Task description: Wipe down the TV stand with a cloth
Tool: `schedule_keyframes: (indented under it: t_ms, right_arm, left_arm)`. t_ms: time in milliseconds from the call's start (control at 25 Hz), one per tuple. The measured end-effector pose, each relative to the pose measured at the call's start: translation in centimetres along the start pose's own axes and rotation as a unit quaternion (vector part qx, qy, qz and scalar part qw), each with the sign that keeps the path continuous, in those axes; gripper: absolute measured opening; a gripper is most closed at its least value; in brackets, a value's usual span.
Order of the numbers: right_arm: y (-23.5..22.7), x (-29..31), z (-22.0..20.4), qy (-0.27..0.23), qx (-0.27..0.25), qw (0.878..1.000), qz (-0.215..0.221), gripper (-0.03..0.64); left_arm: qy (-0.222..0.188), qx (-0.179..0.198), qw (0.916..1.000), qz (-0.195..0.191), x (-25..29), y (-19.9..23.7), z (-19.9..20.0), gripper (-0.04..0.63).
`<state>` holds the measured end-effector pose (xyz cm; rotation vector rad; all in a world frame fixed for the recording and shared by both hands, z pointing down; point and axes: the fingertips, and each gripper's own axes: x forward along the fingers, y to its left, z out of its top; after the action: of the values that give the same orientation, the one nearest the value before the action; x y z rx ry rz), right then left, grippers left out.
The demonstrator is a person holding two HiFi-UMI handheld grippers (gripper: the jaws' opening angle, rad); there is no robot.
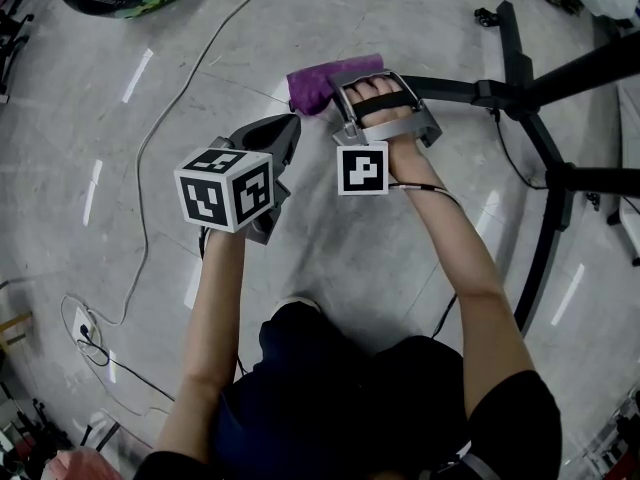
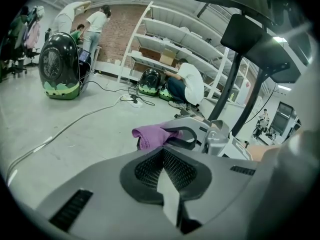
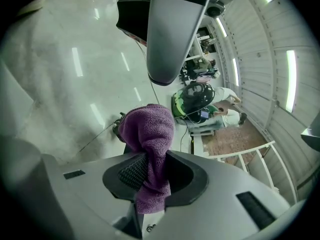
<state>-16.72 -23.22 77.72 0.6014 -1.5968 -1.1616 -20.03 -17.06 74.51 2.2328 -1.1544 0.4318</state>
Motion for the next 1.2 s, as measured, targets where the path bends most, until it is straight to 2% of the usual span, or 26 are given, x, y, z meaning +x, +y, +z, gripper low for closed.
schedule_keyframes:
  t_ms: [240,760,1000,1200]
  right_arm:
    - [1.2,-0.4,-1.3,0.01,0.016,1.0,0.024,0.106]
    - [1.4,-1.7,-5.5,0.04,0.038,0.998,0.014,0.106]
    - [2.4,-2.3,-7.6,0.052,0.057,0.996,0.033,0.105]
    - [2.6,-3.0,-9.8,0.072,0.068,0.995,0.031,0.106]
  left_arm:
    - [0.002,0.002,1.0,-0.006,0.5,-0.8,-0.1,0.008]
    - [0.004,0.004,0.9997,-0.023,2.4,-3.5,0.0,0.008]
    - [0.012,0.011,0.9991,-0.04,4.0,-5.6,-0.3,0.008]
    - [0.015,0.01,0.9986,-0.05,5.0,-6.7,-0.7,0.008]
